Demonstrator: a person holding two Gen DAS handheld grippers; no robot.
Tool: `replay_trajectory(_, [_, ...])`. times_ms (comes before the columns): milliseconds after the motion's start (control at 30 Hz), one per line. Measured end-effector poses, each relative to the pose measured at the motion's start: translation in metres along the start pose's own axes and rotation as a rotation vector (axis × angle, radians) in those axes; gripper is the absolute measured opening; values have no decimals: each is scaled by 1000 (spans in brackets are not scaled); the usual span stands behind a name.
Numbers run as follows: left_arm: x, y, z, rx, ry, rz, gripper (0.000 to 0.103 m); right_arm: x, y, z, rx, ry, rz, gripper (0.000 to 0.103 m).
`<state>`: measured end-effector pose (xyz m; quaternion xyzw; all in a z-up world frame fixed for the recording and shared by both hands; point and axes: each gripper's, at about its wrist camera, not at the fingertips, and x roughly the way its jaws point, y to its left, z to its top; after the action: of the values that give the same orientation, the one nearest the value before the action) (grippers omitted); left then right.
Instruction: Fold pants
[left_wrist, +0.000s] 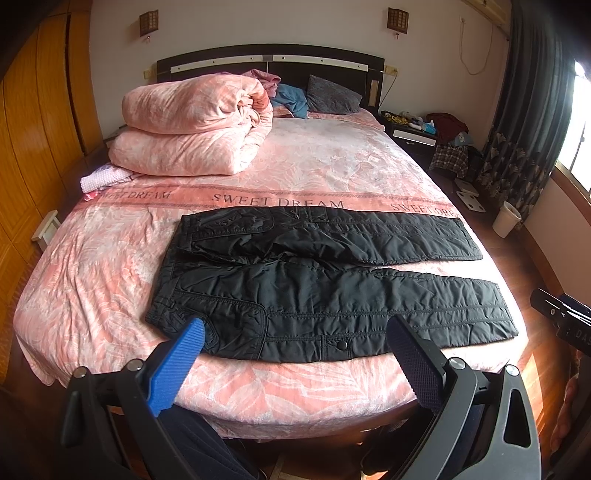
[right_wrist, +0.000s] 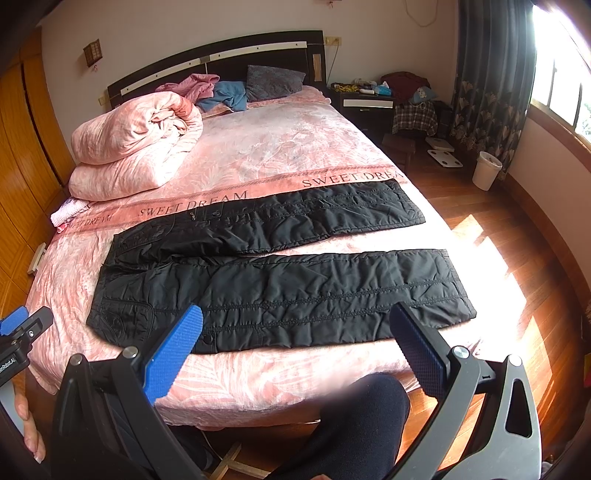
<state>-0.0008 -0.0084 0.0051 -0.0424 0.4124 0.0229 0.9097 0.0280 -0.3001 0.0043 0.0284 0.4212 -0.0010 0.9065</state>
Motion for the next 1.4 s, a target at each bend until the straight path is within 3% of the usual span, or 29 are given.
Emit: replay_trajectory(1400, [3,7,-1,-3,0,2,99,7,1,1,-4,5,4,101])
